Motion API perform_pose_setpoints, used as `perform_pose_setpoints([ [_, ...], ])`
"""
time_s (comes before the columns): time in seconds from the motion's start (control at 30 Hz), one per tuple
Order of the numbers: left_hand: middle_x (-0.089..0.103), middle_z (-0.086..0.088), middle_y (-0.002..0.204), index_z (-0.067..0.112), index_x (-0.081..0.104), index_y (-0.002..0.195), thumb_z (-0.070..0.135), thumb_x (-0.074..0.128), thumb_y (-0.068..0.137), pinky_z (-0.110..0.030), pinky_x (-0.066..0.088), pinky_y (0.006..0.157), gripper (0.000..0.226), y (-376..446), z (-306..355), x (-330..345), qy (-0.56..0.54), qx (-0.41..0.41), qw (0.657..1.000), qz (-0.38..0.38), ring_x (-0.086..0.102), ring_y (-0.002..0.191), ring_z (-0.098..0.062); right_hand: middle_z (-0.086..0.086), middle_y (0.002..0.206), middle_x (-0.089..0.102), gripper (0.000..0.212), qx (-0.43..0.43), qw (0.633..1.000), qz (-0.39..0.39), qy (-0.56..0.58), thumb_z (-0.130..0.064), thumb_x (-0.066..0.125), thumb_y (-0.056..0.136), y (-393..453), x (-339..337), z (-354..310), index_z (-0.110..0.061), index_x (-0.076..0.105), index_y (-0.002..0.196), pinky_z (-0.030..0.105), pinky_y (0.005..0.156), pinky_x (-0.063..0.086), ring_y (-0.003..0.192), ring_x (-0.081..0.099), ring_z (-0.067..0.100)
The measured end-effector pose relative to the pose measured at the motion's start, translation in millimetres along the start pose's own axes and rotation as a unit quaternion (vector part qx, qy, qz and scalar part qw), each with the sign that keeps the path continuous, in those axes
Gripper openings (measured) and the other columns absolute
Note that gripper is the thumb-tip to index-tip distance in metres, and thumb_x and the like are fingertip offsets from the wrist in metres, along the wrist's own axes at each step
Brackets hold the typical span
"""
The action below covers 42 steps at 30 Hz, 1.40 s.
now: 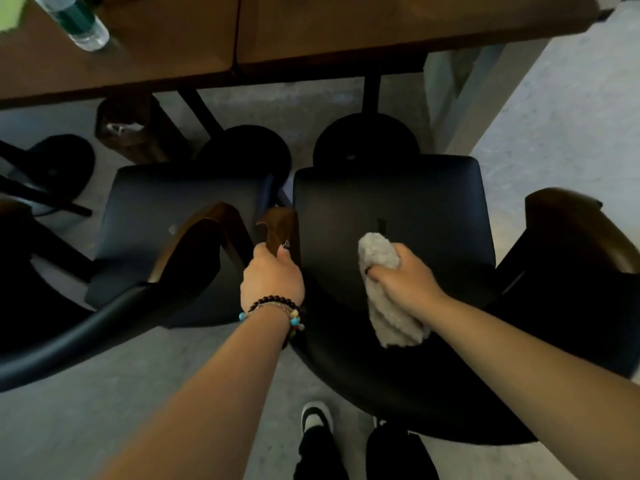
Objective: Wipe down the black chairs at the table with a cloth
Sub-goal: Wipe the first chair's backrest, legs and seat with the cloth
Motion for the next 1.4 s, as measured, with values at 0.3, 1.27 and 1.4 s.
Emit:
perform_pose_setpoints([
  [0.3,0.062,-0.010,0.115,0.019,0.044,0.135,0.041,0.036,0.101,-0.039,0.048,0.074,0.041,9.9,-0.3,2.3,0.025,0.006,0.999,0.042,0.062,0.099,-0.032,-0.001,0.111,0.063,0.032,-0.008,0.992,-0.124,0.000,-0.036,0.061,0.088,61.2,106.1,2.0,-0.025,0.062,0.118,0.029,0.080,0.046,0.099,0.060,0.018],
  [1.27,0.061,-0.006,0.107,0.018,0.049,0.121,0.038,0.035,0.101,-0.035,0.039,0.064,0.032,11.2,-1.7,6.4,-0.031,0.010,0.999,0.025,0.053,0.080,-0.020,-0.010,0.093,0.065,0.014,-0.146,0.971,-0.066,-0.180,-0.031,0.048,0.088,-43.2,67.2,-45.5,-0.033,0.058,0.097,0.020,0.064,0.041,0.089,0.063,0.009],
  [1.4,0.058,-0.005,0.102,0.017,0.049,0.121,0.037,0.035,0.101,-0.032,0.034,0.058,0.031,12.2,1.4,5.2,-0.025,0.017,0.999,0.028,0.049,0.076,-0.018,0.013,0.108,0.063,0.036,-0.011,0.972,-0.021,-0.233,-0.039,0.039,0.100,30.3,60.2,-8.4,-0.013,0.062,0.108,0.027,0.075,0.037,0.100,0.062,0.032],
])
Point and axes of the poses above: each hand's wrist, its own y-axis towards the middle knuckle, its own x-axis out of the palm, z = x × y, the point moved 8 cm from there along y, towards the middle knuckle
